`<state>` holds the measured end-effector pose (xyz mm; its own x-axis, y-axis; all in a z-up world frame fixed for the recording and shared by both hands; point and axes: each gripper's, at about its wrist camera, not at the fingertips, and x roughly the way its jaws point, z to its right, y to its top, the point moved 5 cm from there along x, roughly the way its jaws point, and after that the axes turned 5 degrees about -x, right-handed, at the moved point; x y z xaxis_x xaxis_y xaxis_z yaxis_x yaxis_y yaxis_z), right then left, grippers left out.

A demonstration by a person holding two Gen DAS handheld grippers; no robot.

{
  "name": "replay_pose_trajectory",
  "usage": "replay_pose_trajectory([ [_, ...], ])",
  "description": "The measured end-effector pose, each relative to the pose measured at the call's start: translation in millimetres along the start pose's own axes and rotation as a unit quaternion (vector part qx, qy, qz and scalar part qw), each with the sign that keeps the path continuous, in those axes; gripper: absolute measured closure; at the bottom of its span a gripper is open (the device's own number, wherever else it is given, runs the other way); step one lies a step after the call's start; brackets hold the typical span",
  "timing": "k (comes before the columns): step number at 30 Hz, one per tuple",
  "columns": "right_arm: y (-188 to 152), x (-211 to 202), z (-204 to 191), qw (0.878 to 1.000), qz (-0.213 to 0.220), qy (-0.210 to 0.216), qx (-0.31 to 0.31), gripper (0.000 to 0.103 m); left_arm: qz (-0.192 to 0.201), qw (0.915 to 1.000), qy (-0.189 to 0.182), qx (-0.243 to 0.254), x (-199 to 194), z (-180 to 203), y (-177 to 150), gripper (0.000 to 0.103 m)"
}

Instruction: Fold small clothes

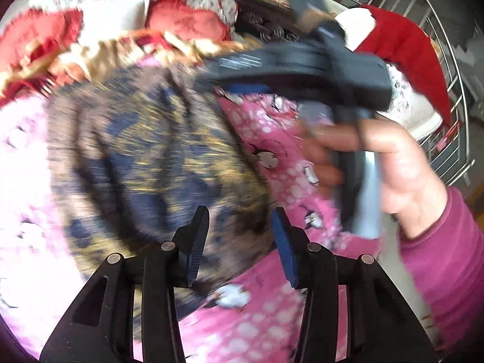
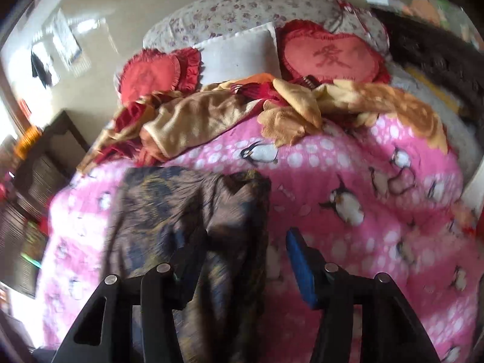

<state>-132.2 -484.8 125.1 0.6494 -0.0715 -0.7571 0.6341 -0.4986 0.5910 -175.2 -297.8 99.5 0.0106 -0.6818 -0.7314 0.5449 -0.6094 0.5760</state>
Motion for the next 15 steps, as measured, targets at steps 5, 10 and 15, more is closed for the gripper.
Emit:
replay_pose_trajectory([
  [5,-47,-30,-13,0.999,-0.011,0.049,0.013,0.051,0.027,0.9958,0.087,-0.001,-27,-44,-16,0.056],
  [10,-93,-22,-34,0.998,-0.044,0.027,-0.022,0.051,0.007,0.991,0.125,-0.047,-18,-74,-32,0.057],
  [15,-119,-21,-27,0.998,-0.049,0.03,0.014,0.051,0.0,0.9874,0.151,-0.047,-6,-79,-50,0.057],
])
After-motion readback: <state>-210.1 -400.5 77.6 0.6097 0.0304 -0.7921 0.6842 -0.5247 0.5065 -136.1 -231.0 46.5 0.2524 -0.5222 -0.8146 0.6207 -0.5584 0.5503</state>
